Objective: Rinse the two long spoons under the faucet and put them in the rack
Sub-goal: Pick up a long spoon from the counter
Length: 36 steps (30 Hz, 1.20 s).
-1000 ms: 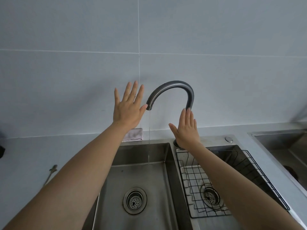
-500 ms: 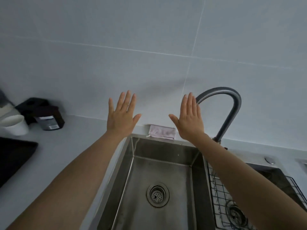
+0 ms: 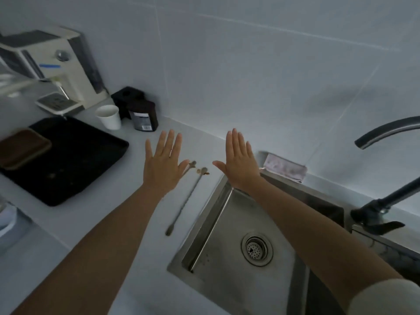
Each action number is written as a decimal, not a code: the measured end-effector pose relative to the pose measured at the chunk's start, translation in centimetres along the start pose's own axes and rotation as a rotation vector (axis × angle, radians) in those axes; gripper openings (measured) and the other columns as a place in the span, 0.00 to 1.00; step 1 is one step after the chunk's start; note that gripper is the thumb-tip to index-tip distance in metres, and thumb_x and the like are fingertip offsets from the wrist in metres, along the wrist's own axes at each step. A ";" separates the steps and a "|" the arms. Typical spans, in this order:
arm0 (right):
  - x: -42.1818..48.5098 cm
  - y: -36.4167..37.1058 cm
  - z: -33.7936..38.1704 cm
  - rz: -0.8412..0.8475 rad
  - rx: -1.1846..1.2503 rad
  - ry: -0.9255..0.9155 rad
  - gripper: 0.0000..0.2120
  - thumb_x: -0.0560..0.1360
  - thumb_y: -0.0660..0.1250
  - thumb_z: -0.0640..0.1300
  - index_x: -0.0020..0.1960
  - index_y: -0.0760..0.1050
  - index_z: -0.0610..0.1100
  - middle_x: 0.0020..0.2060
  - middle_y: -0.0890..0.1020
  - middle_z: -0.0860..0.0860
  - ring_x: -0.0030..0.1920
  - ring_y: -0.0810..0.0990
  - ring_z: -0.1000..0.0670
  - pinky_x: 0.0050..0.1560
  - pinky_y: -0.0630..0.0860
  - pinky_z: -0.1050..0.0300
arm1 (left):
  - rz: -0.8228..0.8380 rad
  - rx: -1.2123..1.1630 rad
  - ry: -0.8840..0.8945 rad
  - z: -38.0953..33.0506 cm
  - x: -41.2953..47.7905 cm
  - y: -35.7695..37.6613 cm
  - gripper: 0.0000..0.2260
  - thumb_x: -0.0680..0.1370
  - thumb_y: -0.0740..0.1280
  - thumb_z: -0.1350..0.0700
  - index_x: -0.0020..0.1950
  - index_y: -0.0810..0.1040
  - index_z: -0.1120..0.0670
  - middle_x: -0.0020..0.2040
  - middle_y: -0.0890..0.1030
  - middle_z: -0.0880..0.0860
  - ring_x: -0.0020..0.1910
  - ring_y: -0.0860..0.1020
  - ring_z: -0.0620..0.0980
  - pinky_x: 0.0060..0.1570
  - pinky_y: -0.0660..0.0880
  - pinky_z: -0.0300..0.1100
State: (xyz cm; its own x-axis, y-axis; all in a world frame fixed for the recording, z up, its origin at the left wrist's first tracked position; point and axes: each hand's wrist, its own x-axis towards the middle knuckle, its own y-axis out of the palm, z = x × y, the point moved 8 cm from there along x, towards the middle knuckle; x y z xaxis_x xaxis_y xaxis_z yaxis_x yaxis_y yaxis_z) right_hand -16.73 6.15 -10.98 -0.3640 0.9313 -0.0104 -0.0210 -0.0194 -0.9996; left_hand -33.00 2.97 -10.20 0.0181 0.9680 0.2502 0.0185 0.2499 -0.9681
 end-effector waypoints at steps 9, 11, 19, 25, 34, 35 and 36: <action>2.5 8.6 4.8 0.248 0.030 -0.273 0.33 0.80 0.47 0.56 0.76 0.36 0.42 0.77 0.43 0.46 0.76 0.41 0.46 0.75 0.41 0.51 | 0.274 0.041 -0.041 1.8 -4.1 7.9 0.27 0.78 0.47 0.44 0.71 0.63 0.58 0.72 0.65 0.61 0.72 0.62 0.59 0.70 0.57 0.61; 2.9 10.1 5.5 0.286 0.012 -0.347 0.30 0.81 0.48 0.53 0.76 0.40 0.42 0.77 0.47 0.46 0.77 0.45 0.46 0.75 0.45 0.52 | 0.335 0.002 -0.059 1.5 -4.6 9.7 0.24 0.80 0.50 0.46 0.71 0.62 0.59 0.74 0.61 0.60 0.74 0.57 0.57 0.73 0.51 0.57; 4.8 13.4 9.1 0.193 -0.151 -0.630 0.14 0.71 0.64 0.32 0.57 0.75 0.36 0.50 0.79 0.38 0.51 0.79 0.39 0.44 0.76 0.49 | 0.478 -0.027 -0.082 0.2 -5.6 14.4 0.19 0.80 0.53 0.47 0.59 0.71 0.60 0.59 0.75 0.59 0.61 0.70 0.58 0.61 0.65 0.50; 5.7 15.3 10.1 0.232 -0.248 -0.686 0.13 0.58 0.76 0.32 0.41 0.79 0.36 0.35 0.80 0.41 0.35 0.80 0.42 0.26 0.71 0.58 | 0.472 -0.024 -0.078 -0.2 -5.1 16.0 0.16 0.81 0.52 0.50 0.59 0.69 0.60 0.58 0.75 0.58 0.59 0.71 0.56 0.58 0.67 0.48; 5.7 15.9 9.7 0.298 -0.308 -0.658 0.13 0.48 0.81 0.43 0.28 0.79 0.49 0.23 0.77 0.54 0.25 0.76 0.53 0.22 0.57 0.66 | 0.435 0.032 0.009 -1.7 -3.9 15.8 0.06 0.63 0.75 0.59 0.35 0.79 0.58 0.29 0.81 0.53 0.30 0.79 0.51 0.29 0.73 0.39; 6.3 16.5 9.5 0.278 -0.260 -0.671 0.15 0.43 0.81 0.43 0.24 0.78 0.50 0.20 0.75 0.55 0.23 0.74 0.54 0.21 0.57 0.68 | 0.439 0.051 0.026 -1.8 -3.7 16.1 0.10 0.56 0.78 0.59 0.29 0.78 0.56 0.23 0.78 0.51 0.24 0.76 0.48 0.24 0.71 0.36; 6.5 16.4 9.6 0.224 -0.240 -0.689 0.16 0.41 0.81 0.44 0.22 0.77 0.50 0.18 0.73 0.55 0.22 0.73 0.54 0.21 0.58 0.69 | 0.448 0.074 0.010 -1.7 -3.3 15.8 0.12 0.54 0.79 0.60 0.27 0.77 0.55 0.22 0.76 0.50 0.22 0.75 0.47 0.22 0.69 0.35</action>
State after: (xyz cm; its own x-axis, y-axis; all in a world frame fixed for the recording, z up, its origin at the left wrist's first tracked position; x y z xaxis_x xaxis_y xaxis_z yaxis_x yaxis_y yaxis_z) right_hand -28.35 8.40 -27.14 -0.8363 0.4751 -0.2738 0.2966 -0.0281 -0.9546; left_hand -31.07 3.65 -26.32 0.0181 0.9809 -0.1937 -0.0649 -0.1922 -0.9792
